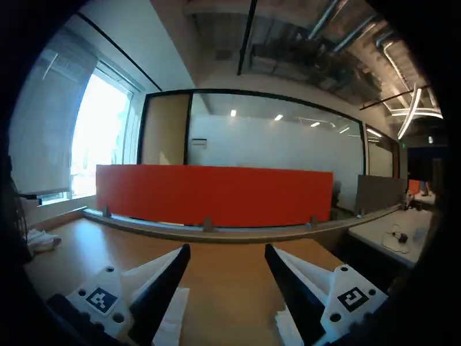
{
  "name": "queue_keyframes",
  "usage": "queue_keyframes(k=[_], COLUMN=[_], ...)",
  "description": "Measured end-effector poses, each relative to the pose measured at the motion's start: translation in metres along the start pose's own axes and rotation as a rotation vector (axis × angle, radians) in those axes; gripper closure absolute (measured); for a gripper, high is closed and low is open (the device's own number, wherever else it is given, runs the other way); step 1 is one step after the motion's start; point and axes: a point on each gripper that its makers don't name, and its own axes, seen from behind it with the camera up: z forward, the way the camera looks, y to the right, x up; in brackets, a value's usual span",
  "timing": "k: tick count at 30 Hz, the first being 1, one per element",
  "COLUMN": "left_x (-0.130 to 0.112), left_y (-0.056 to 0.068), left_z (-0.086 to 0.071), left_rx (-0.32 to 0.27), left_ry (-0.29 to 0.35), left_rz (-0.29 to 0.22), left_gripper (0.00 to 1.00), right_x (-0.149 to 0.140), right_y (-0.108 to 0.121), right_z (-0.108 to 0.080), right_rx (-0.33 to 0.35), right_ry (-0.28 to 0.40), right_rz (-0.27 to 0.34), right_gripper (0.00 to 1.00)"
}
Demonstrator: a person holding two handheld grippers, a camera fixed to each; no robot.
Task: Fold towel
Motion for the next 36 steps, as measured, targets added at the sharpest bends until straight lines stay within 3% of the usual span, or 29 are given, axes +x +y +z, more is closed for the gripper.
queue_keyframes(k=[9,17,24,36], left_x=[0.023,0.029,0.026,0.007], left_y=[0.004,0.017,0.036,0.071], left_z=[-0.002,0.000,0.001,-0.004], left_rx=[-0.011,-0.076,-0.177,-0.347], left_ry=[-0.012,-0.053,-0.106,-0.204], left_rz=[-0.021,0.010,0.035,0.081], left_gripper=[0.05,0.05,0.05,0.05], right_x=[0.031,0.042,0.032,0.006], right_y=[-0.002,-0.010,-0.032,-0.081], right_z=[0.000,0.000,-0.001,-0.014], right_rx=[-0.008,0.026,0.133,0.379], right_ry=[-0.002,-0.039,-0.129,-0.266], right_rz=[-0.008,-0.041,-0.084,-0.162], right_gripper=[0.00,0.00,0.00,0.00])
